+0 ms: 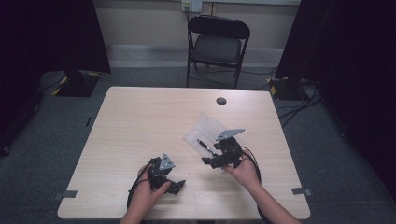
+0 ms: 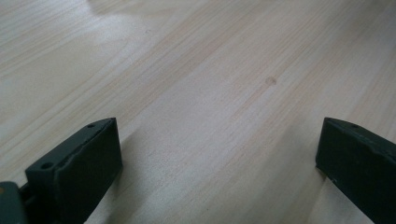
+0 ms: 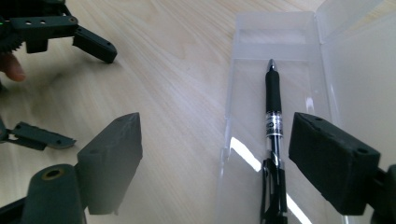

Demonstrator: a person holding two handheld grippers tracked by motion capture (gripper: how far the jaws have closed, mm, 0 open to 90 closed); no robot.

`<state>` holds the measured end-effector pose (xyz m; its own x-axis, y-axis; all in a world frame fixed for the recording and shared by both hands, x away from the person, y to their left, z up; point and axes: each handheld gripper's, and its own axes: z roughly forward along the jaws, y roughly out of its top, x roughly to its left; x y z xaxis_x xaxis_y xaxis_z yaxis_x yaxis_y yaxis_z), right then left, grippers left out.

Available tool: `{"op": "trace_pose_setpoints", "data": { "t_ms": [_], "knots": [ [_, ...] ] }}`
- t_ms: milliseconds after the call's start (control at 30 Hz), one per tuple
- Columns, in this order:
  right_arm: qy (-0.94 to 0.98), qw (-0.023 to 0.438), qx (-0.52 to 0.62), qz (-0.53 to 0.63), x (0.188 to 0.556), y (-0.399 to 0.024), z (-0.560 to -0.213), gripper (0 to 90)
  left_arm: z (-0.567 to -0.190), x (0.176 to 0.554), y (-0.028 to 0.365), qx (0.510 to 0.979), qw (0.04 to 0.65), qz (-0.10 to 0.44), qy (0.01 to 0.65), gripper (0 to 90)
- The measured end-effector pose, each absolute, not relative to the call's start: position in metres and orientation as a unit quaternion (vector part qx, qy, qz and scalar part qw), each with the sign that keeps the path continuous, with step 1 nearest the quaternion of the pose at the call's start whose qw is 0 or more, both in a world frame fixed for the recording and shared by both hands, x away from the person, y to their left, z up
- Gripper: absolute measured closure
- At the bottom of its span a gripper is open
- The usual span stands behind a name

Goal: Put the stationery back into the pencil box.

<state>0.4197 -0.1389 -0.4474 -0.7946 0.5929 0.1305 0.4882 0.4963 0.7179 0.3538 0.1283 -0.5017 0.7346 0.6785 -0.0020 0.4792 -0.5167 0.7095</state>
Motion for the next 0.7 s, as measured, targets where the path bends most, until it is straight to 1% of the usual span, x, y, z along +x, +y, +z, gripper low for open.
{"op": "trace_pose_setpoints", "data": {
  "t_ms": [167,700],
  "knots": [
    [0.863,0.056,0.306,0.397,0.414,-0.144,-0.447,14.8,-0.502,0.354,0.128,0.86,0.357,0.141,0.337,0.0],
    [0.862,0.054,0.298,0.406,0.401,-0.16,-0.444,14.5,-0.502,0.354,0.128,0.86,0.357,0.141,0.337,0.0]
  ]
}}
